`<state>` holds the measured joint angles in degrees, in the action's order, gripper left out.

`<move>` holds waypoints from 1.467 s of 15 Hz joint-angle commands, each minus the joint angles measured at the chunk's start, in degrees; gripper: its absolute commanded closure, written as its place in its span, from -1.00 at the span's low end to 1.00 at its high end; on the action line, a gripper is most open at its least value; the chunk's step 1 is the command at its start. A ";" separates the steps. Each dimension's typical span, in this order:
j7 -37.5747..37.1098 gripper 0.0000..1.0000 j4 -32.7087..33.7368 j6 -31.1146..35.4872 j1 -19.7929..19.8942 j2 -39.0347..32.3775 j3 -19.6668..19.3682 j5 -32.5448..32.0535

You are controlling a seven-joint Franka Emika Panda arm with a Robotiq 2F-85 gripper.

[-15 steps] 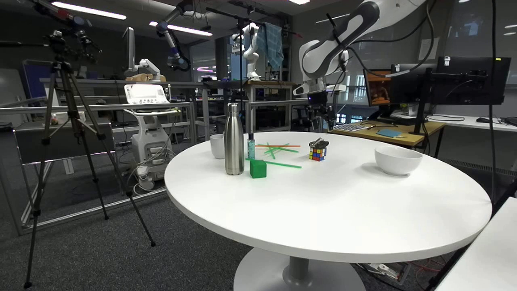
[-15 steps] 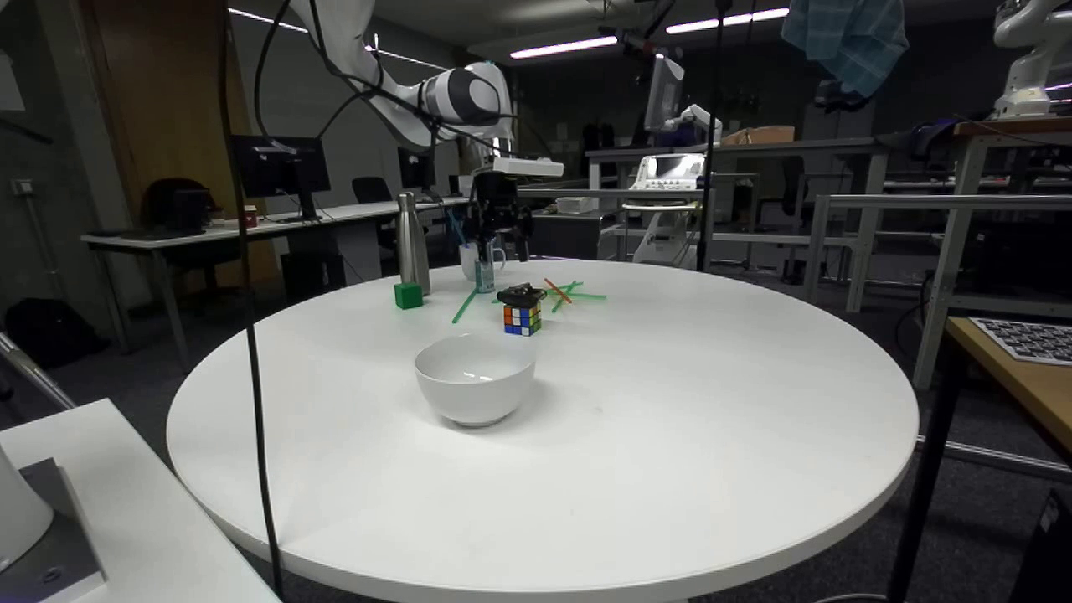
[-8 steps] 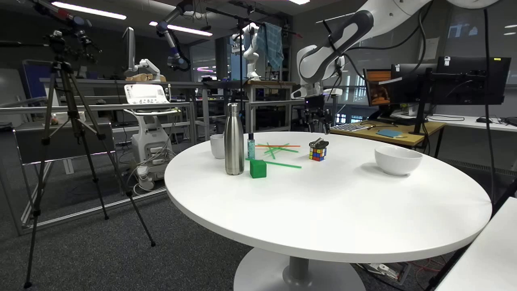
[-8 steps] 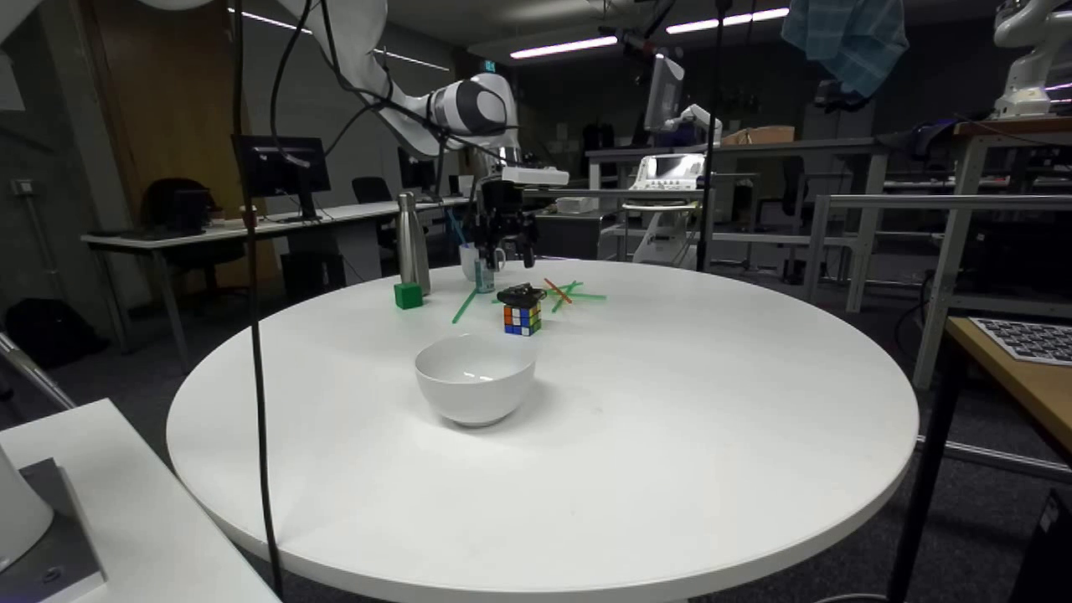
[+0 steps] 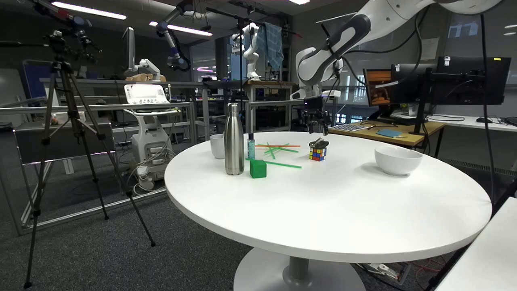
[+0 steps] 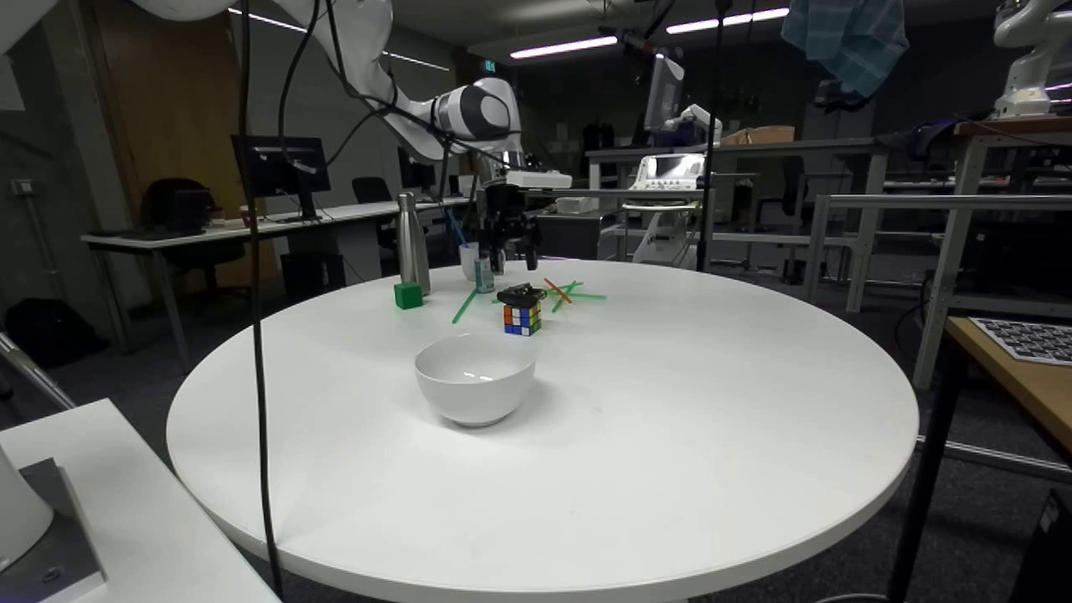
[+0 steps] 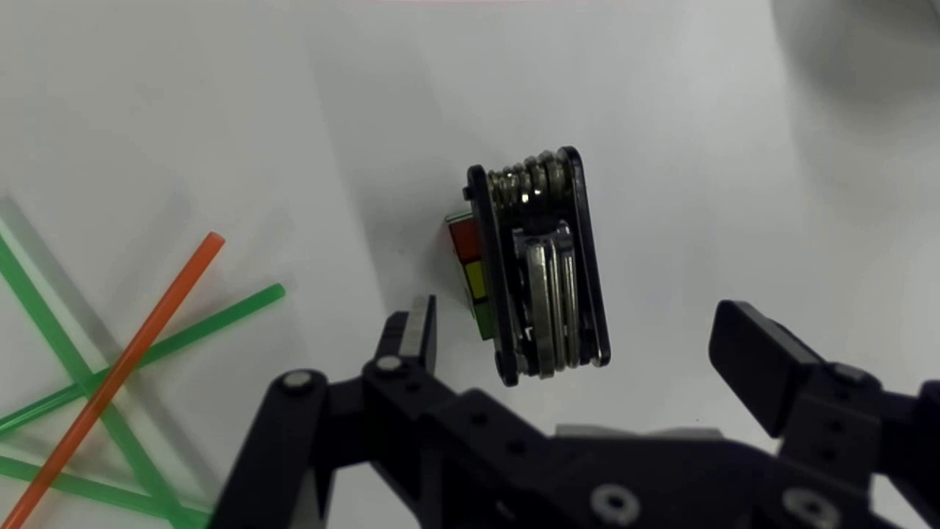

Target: Put the stapler on the table from atop the Rubik's cube

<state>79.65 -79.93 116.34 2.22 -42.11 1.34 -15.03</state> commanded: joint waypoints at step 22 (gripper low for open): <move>3.07 -1.00 4.87 -2.11 1.03 -4.11 0.30 0.18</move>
<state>80.70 -78.06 116.32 2.45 -44.73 1.23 -15.02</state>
